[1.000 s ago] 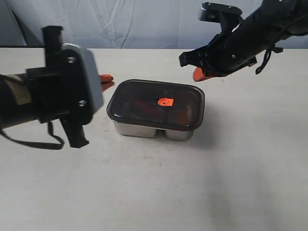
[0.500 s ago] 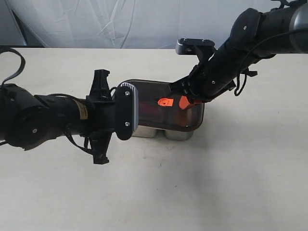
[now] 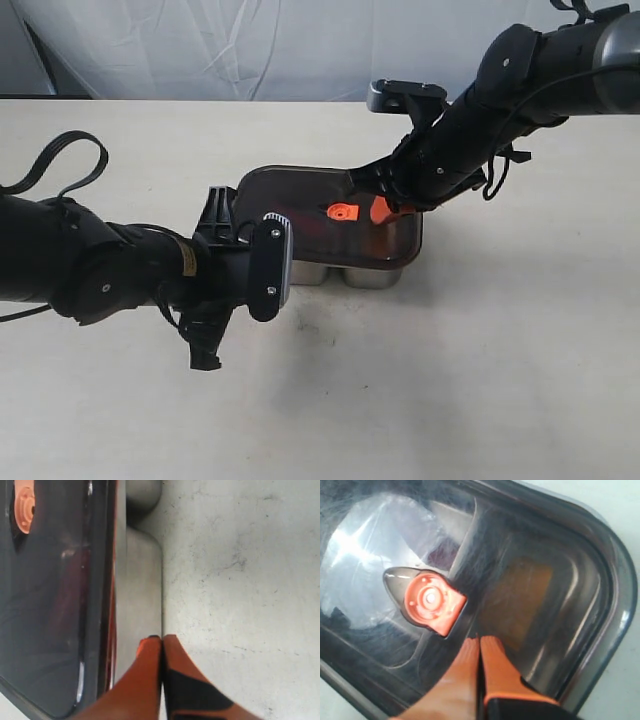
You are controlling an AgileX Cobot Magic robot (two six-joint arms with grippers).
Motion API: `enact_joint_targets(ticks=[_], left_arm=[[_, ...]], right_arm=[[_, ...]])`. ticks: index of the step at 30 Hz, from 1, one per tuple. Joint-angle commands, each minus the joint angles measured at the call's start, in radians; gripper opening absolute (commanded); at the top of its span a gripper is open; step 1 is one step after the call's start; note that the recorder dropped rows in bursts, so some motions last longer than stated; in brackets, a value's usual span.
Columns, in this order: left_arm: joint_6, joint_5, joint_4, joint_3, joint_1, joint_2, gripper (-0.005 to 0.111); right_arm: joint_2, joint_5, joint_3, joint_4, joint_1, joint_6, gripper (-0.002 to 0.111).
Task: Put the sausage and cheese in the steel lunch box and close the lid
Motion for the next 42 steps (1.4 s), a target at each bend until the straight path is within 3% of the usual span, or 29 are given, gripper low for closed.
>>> enact_joint_targets(ticks=[1,10,19,21,25,27,33,42], left_arm=[[-0.007,0.002,0.000,-0.007,-0.007,0.002,0.000],[-0.004,0.001,0.000,-0.007,-0.007,-0.006,0.000],[-0.004,-0.015,0.000,-0.007,-0.007,-0.108,0.000],[-0.005,0.019,0.000,-0.007,-0.007,-0.142,0.000],[-0.005,0.075,-0.019,-0.007,-0.007,-0.226,0.000],[-0.005,0.074,-0.031,-0.007,-0.002,-0.248,0.000],[-0.005,0.089,-0.045,-0.007,-0.002,-0.285,0.000],[-0.005,0.109,-0.056,-0.007,-0.002,-0.287,0.000]], right_arm=[[0.037,-0.027,0.008,-0.021,0.001,-0.022,0.000],[0.026,-0.066,0.008,-0.009,0.001,-0.023,0.000],[-0.166,-0.020,0.008,-0.018,0.001,0.019,0.000],[-0.192,0.026,0.008,-0.081,0.001,0.126,0.000],[-0.207,0.215,0.008,-0.398,0.001,0.447,0.000],[-0.204,0.260,0.008,-0.435,0.001,0.494,0.000],[-0.172,0.309,0.008,-0.423,0.001,0.538,0.000],[-0.051,0.201,0.008,-0.356,0.020,0.538,0.000]])
